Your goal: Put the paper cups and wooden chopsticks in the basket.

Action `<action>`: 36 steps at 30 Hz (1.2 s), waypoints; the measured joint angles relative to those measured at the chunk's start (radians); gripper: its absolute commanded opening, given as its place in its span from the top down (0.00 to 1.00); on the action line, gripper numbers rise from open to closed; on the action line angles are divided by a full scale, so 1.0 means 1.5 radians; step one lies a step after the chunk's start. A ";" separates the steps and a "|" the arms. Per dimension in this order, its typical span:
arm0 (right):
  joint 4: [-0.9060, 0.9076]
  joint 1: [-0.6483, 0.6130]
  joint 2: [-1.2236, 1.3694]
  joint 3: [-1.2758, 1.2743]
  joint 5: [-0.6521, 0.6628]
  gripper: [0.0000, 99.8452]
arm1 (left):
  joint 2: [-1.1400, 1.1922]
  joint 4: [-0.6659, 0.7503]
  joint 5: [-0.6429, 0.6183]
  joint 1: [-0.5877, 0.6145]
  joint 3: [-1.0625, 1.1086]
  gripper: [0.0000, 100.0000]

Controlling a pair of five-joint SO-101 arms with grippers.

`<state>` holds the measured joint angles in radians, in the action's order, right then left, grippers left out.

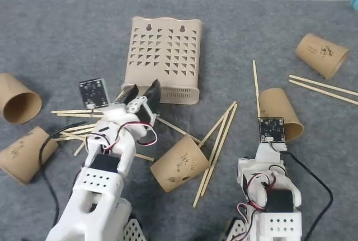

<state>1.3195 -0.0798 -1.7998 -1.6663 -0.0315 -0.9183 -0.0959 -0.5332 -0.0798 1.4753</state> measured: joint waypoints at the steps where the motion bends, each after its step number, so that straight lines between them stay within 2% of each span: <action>1: 0.000 0.000 0.000 0.000 0.000 0.73 | 0.000 0.000 -0.018 0.002 0.002 0.63; 7: 0.000 0.005 0.000 0.000 0.000 0.73 | 0.017 0.000 -0.183 0.003 0.000 0.63; 12: 0.000 0.004 0.000 0.000 0.000 0.73 | 0.077 -0.033 -0.238 0.003 -0.044 0.66; 25: 0.000 0.004 0.000 0.000 0.000 0.73 | 0.331 -0.033 -0.254 0.003 -0.227 0.71; 28: 0.000 0.004 0.000 0.000 0.000 0.73 | 0.394 0.018 -0.253 0.003 -0.253 0.72; 33: 0.000 0.004 0.000 0.000 0.000 0.73 | 0.461 0.117 -0.253 0.003 -0.265 0.83; 36: 0.000 0.011 0.000 0.000 0.000 0.73 | 0.465 0.125 -0.253 0.003 -0.264 0.83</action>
<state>1.3195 -0.0629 -1.7998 -1.6663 -0.0315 -0.2202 0.0913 -0.9122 -0.0752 1.0794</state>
